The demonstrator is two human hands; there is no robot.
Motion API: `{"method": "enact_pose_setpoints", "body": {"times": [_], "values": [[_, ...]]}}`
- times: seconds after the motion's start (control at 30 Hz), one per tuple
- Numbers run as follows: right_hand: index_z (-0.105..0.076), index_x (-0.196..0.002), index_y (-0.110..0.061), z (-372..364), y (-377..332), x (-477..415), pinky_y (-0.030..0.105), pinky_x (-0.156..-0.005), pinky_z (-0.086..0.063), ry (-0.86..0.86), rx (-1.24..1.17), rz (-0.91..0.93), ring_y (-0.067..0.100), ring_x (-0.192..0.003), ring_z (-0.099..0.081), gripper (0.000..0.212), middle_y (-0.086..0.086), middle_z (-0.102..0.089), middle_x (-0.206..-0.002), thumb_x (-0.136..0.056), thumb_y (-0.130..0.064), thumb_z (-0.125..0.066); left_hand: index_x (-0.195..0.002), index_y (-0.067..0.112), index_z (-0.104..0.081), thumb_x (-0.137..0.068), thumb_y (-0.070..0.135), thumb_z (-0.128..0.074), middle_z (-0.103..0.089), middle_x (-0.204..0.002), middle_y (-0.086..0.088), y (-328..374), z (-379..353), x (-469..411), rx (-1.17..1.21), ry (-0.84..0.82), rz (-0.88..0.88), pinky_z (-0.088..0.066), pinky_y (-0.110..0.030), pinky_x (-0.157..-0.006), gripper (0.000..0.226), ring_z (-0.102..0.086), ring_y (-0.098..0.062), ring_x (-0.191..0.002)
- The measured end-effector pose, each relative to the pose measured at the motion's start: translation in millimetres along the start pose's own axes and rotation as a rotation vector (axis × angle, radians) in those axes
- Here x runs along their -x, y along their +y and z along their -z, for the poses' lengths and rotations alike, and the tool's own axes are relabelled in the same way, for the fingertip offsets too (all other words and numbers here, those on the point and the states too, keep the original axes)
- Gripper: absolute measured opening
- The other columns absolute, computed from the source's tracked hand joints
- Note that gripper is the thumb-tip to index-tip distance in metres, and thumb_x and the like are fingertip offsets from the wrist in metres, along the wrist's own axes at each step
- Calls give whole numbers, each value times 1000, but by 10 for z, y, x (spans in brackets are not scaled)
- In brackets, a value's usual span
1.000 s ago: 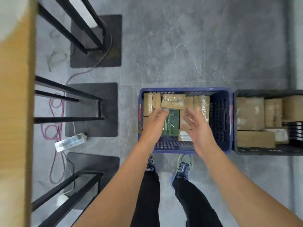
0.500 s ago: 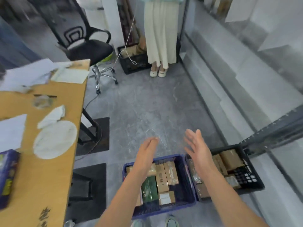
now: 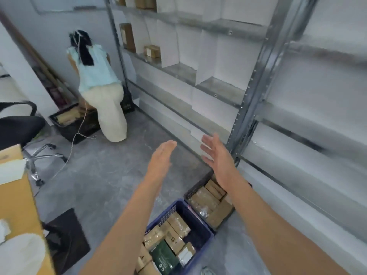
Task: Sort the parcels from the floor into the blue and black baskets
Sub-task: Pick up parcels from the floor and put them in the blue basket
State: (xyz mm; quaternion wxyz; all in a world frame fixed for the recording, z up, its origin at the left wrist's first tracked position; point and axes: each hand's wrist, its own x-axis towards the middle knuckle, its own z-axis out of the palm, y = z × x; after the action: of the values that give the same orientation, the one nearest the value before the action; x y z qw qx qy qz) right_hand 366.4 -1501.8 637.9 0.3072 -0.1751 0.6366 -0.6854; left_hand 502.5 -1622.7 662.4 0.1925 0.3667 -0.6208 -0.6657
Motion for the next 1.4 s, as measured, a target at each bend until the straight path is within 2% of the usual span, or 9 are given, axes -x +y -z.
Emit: {"method": "enact_pose_setpoints", "body": {"times": [0.13,0.3,0.4,0.47,0.67,0.97,1.1,1.27,1.4], "values": [[-56,-147,-26,289,-182,368,41,-118,-43,138,-20,57,8,-134,-55,58,-11,-56,-151,-106,-62,-37,-143,21,-58,-105,43,-53,-54,-147,-1,156,-332,82,-45,-153,-55,-43,-50,-116,44,-51,-16,-133],[-53,-151,-21,814,-325,871,42,-120,-41,341,-32,87,15,-140,-52,60,-5,-55,-154,-108,-60,-33,-134,30,-55,-106,46,-52,-54,-140,5,260,-935,285,-79,-355,-66,-44,-43,-112,33,-55,-12,-120],[-60,-136,-28,1149,-385,1207,42,-120,-41,463,-56,101,14,-136,-54,48,-8,-58,-148,-109,-58,-35,-136,31,-54,-107,47,-49,-54,-137,7,278,-1322,468,-107,-485,-76,-42,-36,-102,34,-55,-14,-120],[-58,-139,-27,1392,-390,1423,45,-120,-42,553,-85,122,14,-136,-55,48,-7,-57,-150,-108,-58,-37,-122,35,-58,-107,46,-49,-59,-132,8,261,-1595,582,-117,-558,-96,-46,-32,-94,21,-56,-9,-118],[-60,-138,-25,2072,-351,2191,46,-118,-45,775,-195,159,13,-134,-58,49,-9,-61,-145,-107,-58,-42,-149,26,-52,-105,51,-51,-52,-147,6,115,-2447,1087,-196,-799,-109,-43,-48,-116,51,-49,-15,-136],[-64,-132,-26,3199,-154,3554,44,-115,-48,1068,-310,190,11,-130,-61,43,-10,-64,-140,-108,-55,-42,-136,28,-62,-105,48,-52,-58,-136,16,-276,-3802,2279,-286,-1051,-83,-46,-47,-114,39,-53,-9,-131],[-64,-129,-27,3660,-25,4230,41,-114,-49,1172,-350,196,12,-133,-59,39,-9,-63,-140,-110,-52,-41,-134,32,-64,-92,60,-55,-58,-135,15,-453,-4305,2964,-354,-1160,-92,-47,-48,-113,50,-55,-9,-129],[-58,-141,-23,4165,153,5049,39,-114,-47,1294,-359,213,13,-136,-56,49,-7,-59,-148,-109,-54,-39,-131,37,-66,-78,69,-55,-60,-135,14,-678,-4900,3759,-409,-1294,-71,-46,-51,-113,63,-59,-7,-119],[-53,-151,-17,4424,289,5612,42,-117,-45,1396,-382,209,15,-137,-54,59,-5,-57,-151,-110,-55,-37,-129,32,-66,-85,62,-57,-61,-132,14,-902,-5293,4332,-429,-1418,-57,-49,-47,-111,54,-58,-7,-125]]}}
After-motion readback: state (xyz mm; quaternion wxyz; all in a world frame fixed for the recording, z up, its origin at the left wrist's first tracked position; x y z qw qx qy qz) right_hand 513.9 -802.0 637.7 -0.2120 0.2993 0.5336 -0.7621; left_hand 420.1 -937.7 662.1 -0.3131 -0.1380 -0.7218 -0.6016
